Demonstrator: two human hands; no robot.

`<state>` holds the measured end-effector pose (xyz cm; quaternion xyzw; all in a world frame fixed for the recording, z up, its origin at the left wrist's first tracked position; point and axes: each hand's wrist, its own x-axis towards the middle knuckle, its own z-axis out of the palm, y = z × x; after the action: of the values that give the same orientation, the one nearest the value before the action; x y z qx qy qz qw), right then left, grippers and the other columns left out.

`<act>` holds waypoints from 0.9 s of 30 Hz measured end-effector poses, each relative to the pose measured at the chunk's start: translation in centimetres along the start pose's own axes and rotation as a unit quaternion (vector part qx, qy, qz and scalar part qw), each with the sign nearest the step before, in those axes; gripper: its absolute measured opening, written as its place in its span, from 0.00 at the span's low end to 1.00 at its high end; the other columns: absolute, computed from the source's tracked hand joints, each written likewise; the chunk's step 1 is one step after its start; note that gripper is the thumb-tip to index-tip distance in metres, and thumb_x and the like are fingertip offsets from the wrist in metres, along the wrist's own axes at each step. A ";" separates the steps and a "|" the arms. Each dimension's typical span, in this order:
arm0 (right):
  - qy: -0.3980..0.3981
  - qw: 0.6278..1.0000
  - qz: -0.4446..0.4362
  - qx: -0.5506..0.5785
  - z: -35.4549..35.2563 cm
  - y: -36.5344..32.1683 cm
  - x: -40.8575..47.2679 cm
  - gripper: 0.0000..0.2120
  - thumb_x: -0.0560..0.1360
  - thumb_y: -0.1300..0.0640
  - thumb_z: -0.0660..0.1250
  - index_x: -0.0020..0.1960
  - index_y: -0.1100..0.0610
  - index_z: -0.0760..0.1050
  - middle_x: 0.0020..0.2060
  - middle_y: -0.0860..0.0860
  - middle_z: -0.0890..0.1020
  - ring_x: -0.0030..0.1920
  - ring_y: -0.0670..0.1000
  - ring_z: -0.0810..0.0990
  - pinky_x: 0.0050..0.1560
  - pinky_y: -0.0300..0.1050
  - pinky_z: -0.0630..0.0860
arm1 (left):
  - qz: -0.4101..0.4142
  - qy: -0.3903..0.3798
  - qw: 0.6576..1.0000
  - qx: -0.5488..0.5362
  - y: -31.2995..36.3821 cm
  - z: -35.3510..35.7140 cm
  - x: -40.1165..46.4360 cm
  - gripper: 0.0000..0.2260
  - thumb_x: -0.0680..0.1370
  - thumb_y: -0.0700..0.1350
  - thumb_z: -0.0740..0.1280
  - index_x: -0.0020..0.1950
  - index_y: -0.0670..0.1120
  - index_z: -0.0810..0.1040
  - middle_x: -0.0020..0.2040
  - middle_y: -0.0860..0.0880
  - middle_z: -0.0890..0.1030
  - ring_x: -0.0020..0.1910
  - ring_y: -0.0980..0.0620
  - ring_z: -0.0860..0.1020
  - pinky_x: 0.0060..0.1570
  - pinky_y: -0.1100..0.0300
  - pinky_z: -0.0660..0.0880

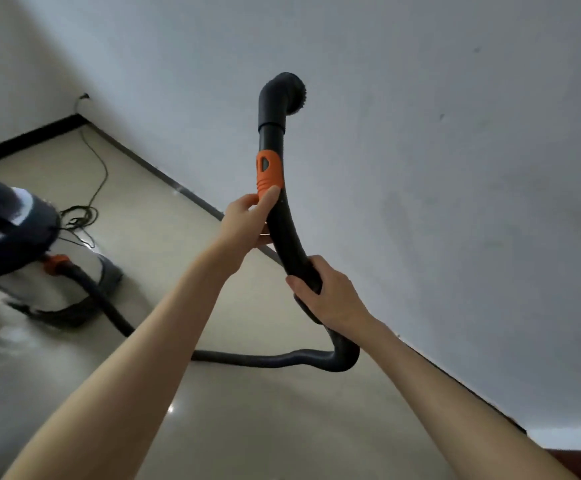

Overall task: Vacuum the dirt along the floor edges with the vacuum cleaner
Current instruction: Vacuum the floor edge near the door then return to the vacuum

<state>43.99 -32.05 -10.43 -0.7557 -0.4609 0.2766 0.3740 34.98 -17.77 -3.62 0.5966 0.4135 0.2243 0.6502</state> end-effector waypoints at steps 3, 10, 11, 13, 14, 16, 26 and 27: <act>-0.036 0.998 -0.034 -0.035 2.2 -4.9 3.4 0.12 0.77 0.43 0.65 0.53 0.51 0.71 0.40 0.49 0.81 0.41 0.50 0.80 0.46 0.51 0.79 | -0.001 0.040 0.999 -0.038 1.4 -6.0 0.5 0.17 0.80 0.54 0.62 0.59 0.41 0.75 0.53 0.41 0.81 0.49 0.46 0.83 0.45 0.56 0.80; -0.076 0.986 -0.139 -0.043 7.6 -14.6 11.6 0.10 0.77 0.43 0.65 0.49 0.49 0.71 0.38 0.48 0.80 0.38 0.47 0.78 0.39 0.41 0.74 | 0.017 0.147 0.981 -0.123 4.3 -17.8 1.3 0.12 0.81 0.50 0.60 0.54 0.43 0.75 0.44 0.45 0.83 0.40 0.50 0.84 0.37 0.60 0.79; -0.084 0.985 -0.147 -0.035 8.3 -15.8 13.0 0.10 0.77 0.43 0.65 0.48 0.48 0.71 0.38 0.48 0.80 0.38 0.48 0.79 0.39 0.43 0.75 | 0.021 0.155 0.979 -0.128 4.7 -19.4 1.6 0.12 0.82 0.50 0.59 0.54 0.42 0.76 0.42 0.45 0.83 0.39 0.50 0.84 0.36 0.61 0.79; -0.096 0.982 -0.158 -0.025 9.8 -18.0 16.1 0.09 0.77 0.43 0.65 0.43 0.46 0.70 0.37 0.49 0.81 0.38 0.50 0.80 0.41 0.47 0.77 | 0.029 0.168 0.978 -0.123 5.5 -22.5 2.4 0.12 0.82 0.50 0.60 0.52 0.43 0.77 0.41 0.45 0.85 0.41 0.49 0.84 0.37 0.60 0.80; -0.100 0.981 -0.165 -0.023 10.5 -19.0 17.9 0.10 0.76 0.43 0.65 0.41 0.45 0.69 0.36 0.50 0.81 0.38 0.50 0.80 0.41 0.47 0.77 | 0.033 0.174 0.977 -0.117 5.9 -24.0 3.0 0.11 0.82 0.49 0.60 0.52 0.43 0.77 0.42 0.45 0.85 0.42 0.48 0.84 0.38 0.60 0.80; -0.107 0.978 -0.180 -0.020 12.0 -20.9 21.4 0.11 0.76 0.42 0.66 0.40 0.45 0.69 0.36 0.50 0.81 0.37 0.50 0.80 0.39 0.46 0.76 | 0.041 0.197 0.973 -0.108 6.7 -27.2 4.5 0.10 0.82 0.48 0.60 0.51 0.44 0.77 0.44 0.45 0.85 0.44 0.48 0.84 0.41 0.59 0.80; -0.104 0.918 -0.337 -0.184 18.9 -33.2 38.9 0.13 0.77 0.41 0.64 0.49 0.50 0.70 0.32 0.42 0.71 0.32 0.45 0.71 0.31 0.37 0.62 | 0.095 0.381 0.904 0.171 8.0 -43.5 10.1 0.12 0.81 0.48 0.60 0.63 0.46 0.74 0.48 0.53 0.79 0.47 0.60 0.78 0.47 0.70 0.74; -0.097 0.908 -0.354 -0.203 19.8 -34.3 40.1 0.14 0.77 0.41 0.64 0.51 0.52 0.72 0.32 0.43 0.71 0.33 0.47 0.72 0.30 0.38 0.61 | 0.095 0.399 0.888 0.206 7.9 -44.9 10.3 0.12 0.81 0.48 0.60 0.63 0.46 0.74 0.49 0.53 0.78 0.46 0.63 0.77 0.44 0.75 0.71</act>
<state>29.02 20.47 3.60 -0.5723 -0.7780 0.0984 0.2397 6.17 18.34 3.62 0.6136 0.6164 0.4142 0.2682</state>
